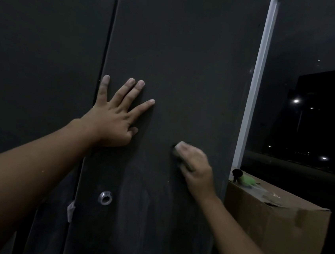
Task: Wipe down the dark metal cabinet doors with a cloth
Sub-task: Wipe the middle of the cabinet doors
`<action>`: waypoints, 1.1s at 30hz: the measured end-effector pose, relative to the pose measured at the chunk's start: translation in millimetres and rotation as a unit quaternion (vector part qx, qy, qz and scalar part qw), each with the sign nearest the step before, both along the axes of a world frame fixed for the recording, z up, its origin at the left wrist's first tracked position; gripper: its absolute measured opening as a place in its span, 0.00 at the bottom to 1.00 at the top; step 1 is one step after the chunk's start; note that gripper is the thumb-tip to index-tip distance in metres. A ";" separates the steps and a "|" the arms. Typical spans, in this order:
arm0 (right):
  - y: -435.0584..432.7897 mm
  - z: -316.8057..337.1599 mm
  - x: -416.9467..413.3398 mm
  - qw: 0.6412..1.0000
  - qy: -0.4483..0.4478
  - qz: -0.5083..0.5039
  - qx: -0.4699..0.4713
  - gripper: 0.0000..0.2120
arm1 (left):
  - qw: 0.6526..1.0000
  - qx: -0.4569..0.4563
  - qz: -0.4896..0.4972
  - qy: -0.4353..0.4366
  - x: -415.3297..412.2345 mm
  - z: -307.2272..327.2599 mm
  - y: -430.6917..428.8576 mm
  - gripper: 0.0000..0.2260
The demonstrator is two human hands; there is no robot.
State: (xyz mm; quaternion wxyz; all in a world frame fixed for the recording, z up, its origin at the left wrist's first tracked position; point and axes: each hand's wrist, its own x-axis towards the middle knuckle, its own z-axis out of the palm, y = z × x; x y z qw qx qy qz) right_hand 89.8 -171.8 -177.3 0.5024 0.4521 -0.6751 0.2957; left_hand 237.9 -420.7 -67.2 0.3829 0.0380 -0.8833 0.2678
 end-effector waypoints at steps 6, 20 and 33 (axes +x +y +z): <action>4.9 10.0 -10.0 0.903 -0.258 -0.056 -0.339 0.25 | 1.000 -0.009 -0.007 0.001 -1.5 -5.3 -1.7 0.32; 40.4 57.8 -25.1 0.898 -0.279 -0.103 -0.324 0.24 | 1.000 -0.022 -0.013 0.018 -5.4 -14.2 -2.8 0.32; -14.5 17.2 6.0 0.873 -0.313 -0.145 -0.346 0.28 | 0.999 0.017 -0.040 -0.001 -2.6 -16.3 3.7 0.34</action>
